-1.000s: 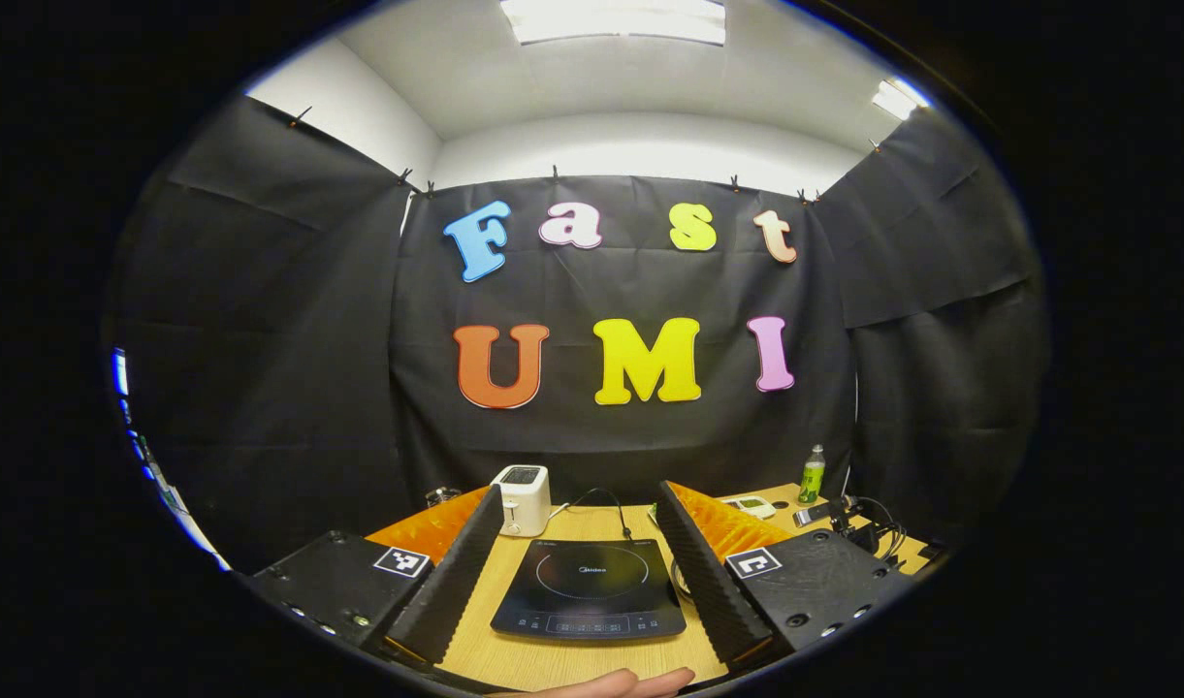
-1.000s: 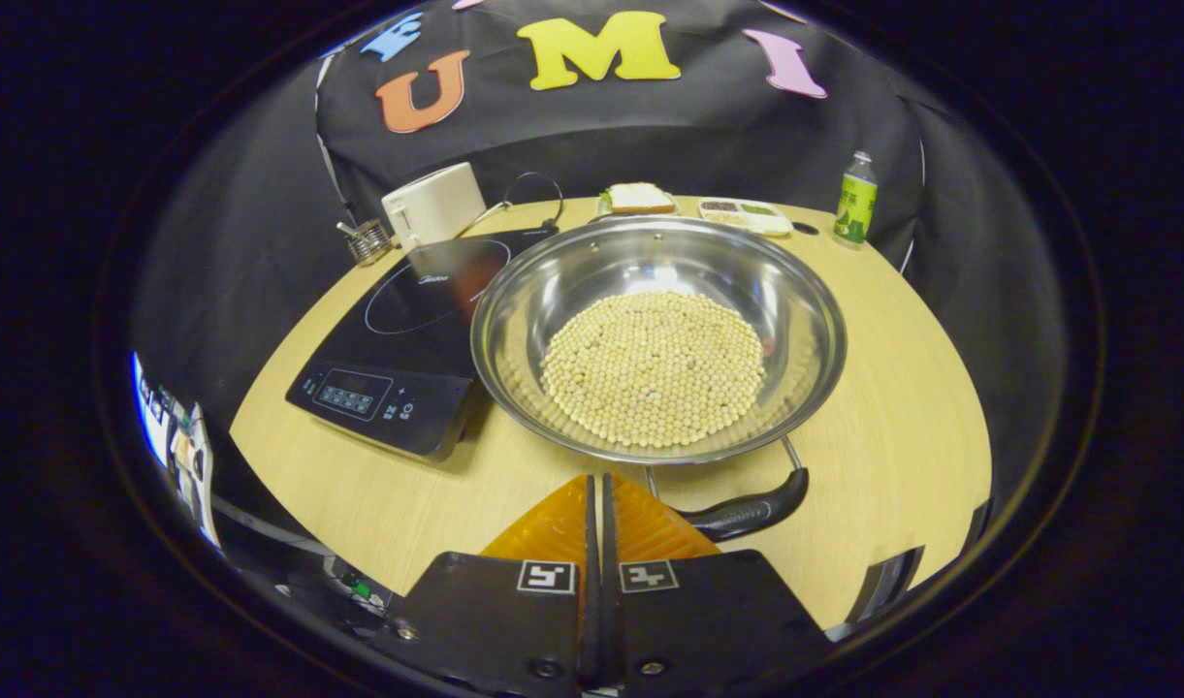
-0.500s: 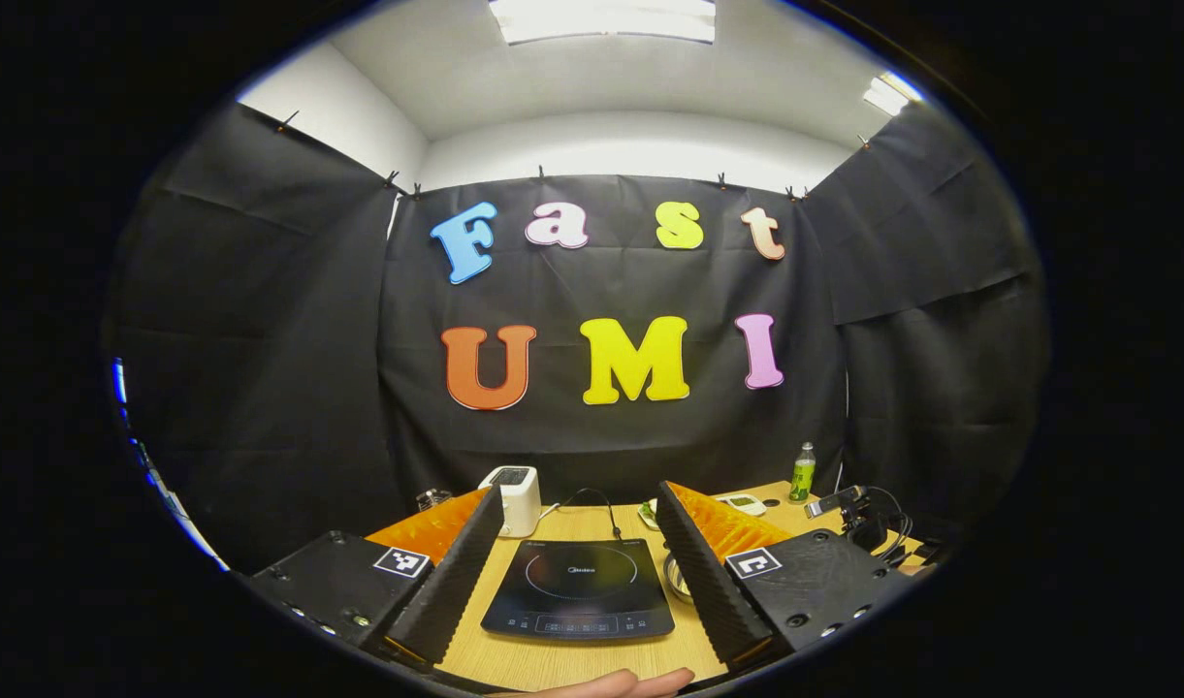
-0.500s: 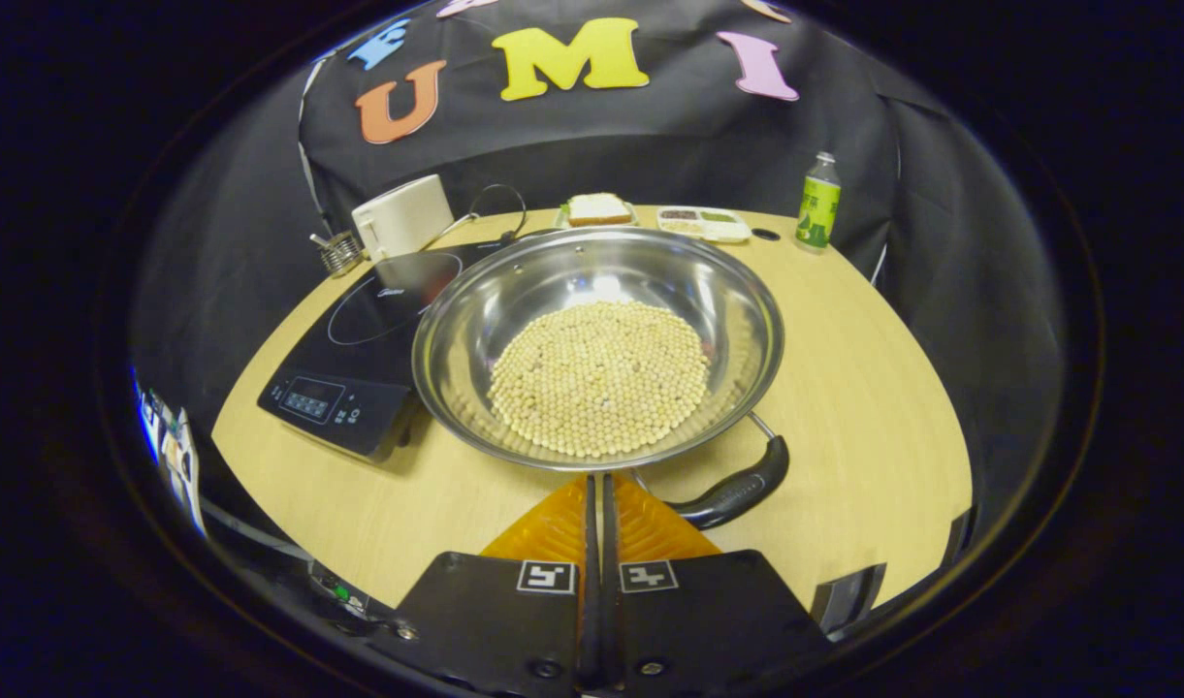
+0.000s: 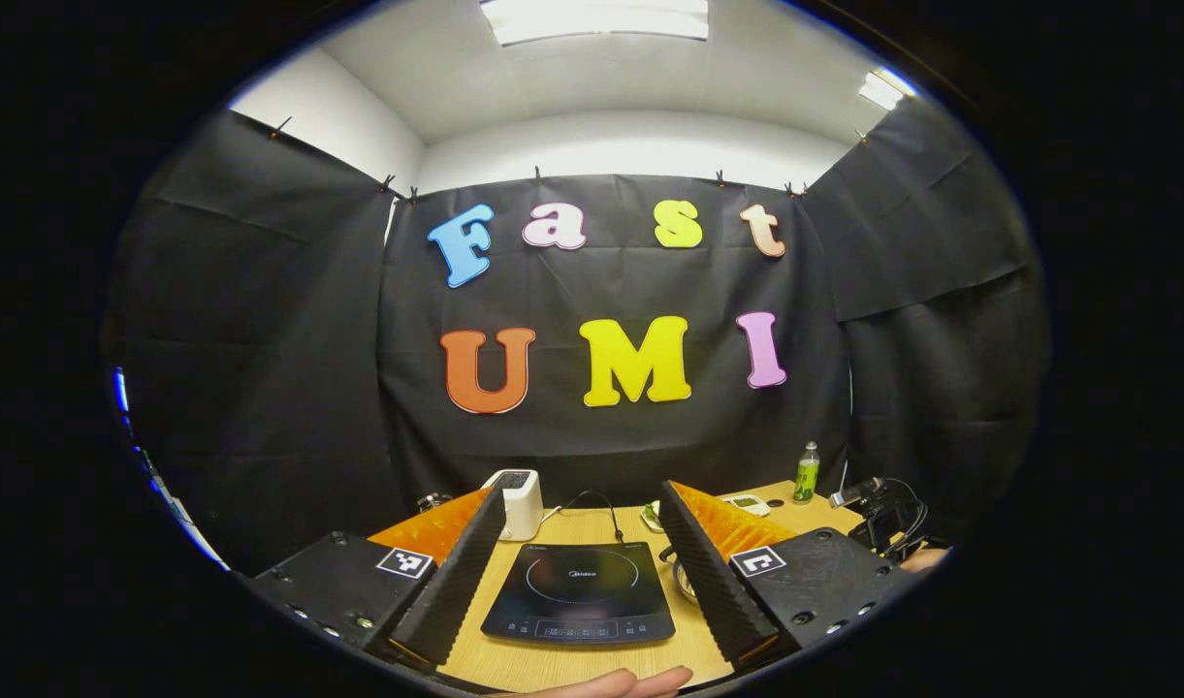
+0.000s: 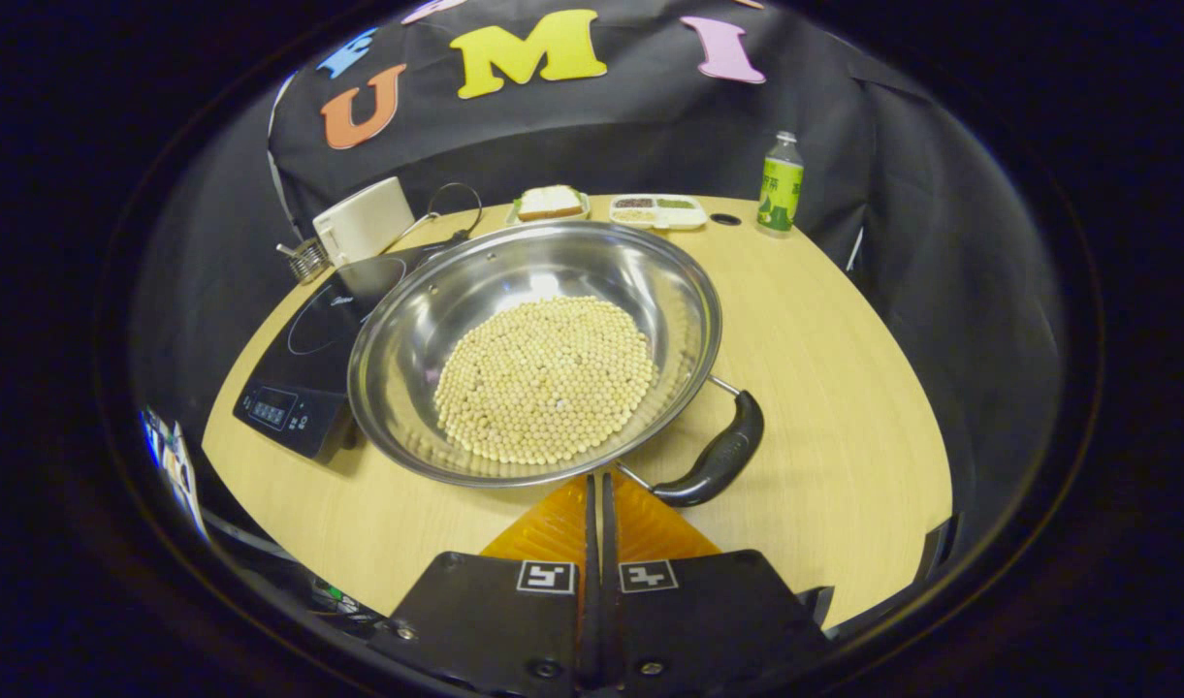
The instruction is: First push the handle of the pot to place it horizontally, then grasp the pot with both hands and set it on the induction cooktop.
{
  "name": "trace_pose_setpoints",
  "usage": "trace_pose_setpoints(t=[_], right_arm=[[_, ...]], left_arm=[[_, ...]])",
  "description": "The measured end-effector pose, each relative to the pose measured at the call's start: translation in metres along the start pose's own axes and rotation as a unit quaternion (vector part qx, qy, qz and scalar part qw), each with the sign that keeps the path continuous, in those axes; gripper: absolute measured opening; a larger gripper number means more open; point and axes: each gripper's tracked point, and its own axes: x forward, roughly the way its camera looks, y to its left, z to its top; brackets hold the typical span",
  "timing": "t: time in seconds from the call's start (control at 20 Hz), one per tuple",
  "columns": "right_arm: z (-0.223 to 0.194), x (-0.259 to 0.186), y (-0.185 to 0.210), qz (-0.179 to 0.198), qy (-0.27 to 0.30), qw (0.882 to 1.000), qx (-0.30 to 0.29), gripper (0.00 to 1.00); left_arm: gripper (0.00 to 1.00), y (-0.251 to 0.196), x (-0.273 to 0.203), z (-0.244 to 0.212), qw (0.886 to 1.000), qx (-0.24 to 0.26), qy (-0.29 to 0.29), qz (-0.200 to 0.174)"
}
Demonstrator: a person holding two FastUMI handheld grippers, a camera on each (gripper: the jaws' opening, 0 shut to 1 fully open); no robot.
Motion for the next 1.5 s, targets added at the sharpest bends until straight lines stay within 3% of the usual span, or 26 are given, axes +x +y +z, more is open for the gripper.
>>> trace_pose_setpoints(t=[0.55, 0.75, 1.3, 1.5], right_arm=[[0.034, 0.018, -0.06, -0.025, -0.048, 0.998, 0.018, 0.03], [0.051, 0.025, -0.079, -0.031, -0.082, 0.996, -0.002, 0.04], [0.08, 0.032, -0.103, -0.041, -0.125, 0.991, 0.009, 0.04], [0.086, 0.015, -0.105, -0.033, -0.142, 0.988, 0.05, 0.01]], left_arm=[[0.95, -0.027, 0.015, -0.004, 1.0, 0.01, -0.012, -0.014], [0.95, -0.041, 0.031, -0.011, 0.999, 0.006, -0.01, -0.033], [0.95, -0.057, 0.067, -0.05, 0.999, -0.02, 0.026, -0.036], [0.95, -0.065, 0.082, -0.067, 0.998, -0.029, 0.047, -0.04]])
